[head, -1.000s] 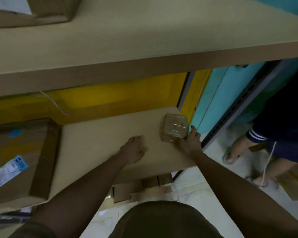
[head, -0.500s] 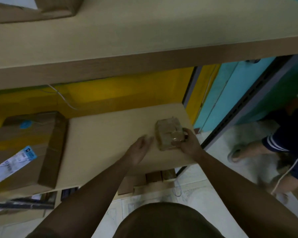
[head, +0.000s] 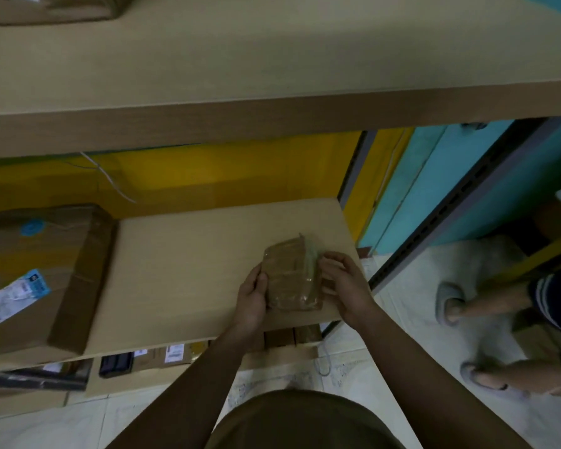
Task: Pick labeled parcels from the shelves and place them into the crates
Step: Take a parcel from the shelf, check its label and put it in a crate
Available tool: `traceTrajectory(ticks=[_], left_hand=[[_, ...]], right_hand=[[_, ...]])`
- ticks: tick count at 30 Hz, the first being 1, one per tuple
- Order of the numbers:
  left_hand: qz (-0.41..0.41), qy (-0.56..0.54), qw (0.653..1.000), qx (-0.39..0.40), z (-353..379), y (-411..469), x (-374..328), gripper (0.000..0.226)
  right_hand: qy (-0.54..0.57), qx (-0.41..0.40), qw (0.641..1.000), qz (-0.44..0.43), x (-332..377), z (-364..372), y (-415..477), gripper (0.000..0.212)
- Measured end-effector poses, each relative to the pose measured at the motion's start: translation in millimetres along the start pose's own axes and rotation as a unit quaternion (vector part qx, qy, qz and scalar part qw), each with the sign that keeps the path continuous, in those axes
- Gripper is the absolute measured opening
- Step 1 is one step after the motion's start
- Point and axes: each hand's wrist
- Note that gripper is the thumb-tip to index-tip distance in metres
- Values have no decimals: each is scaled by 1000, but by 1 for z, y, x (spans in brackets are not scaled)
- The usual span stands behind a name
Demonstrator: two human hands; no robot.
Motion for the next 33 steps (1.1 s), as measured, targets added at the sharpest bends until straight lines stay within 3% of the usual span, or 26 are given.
traceTrajectory(ticks=[3, 6, 7, 10, 12, 17, 20, 22, 25, 27, 29, 33], left_hand=[[-38, -68, 997, -19, -1, -10, -4, 33], [-74, -52, 996, -13, -3, -8, -7, 30], [-77, -34, 996, -2, -4, -7, -10, 42], [-64, 15, 998, 19, -6, -2, -22, 117], [-40, 34, 998, 46, -5, -1, -29, 131], [-41, -63, 995, 68, -16, 0, -29, 101], [-44, -152, 983, 97, -22, -6, -33, 74], [-58, -192, 972, 122, -24, -9, -36, 69], [-47, -106, 986, 122, -27, -8, -43, 56], [-19, -7, 997, 75, -27, -1, -53, 35], [-24, 9, 998, 54, -23, 5, -61, 38], [13, 32, 996, 83, -9, 5, -65, 64]], right_hand=[[4, 29, 1000, 10, -2, 18, -3, 34], [-10, 23, 1000, -17, -5, 30, -3, 30], [-24, 16, 999, -25, -5, 32, -4, 29], [-65, 11, 997, -41, -8, 39, -6, 36], [-83, 7, 994, -77, -9, 45, -6, 38], [-91, -3, 989, -114, -1, 50, -7, 31], [-84, 18, 994, -63, -1, 44, -7, 43], [-54, 52, 997, -10, -5, 42, -4, 53], [-48, 21, 998, -23, -8, 43, -2, 74], [-94, -55, 991, -78, -6, 43, -4, 66], [-141, -109, 975, -135, -2, 41, -7, 40], [-180, -100, 957, -205, 5, 41, -12, 30]])
Point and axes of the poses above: each hand's wrist, its own y-axis towards the middle knuckle, its own z-axis out of the palm, x = y × z, and after that the axes turned 10 degrees about z, right-handed
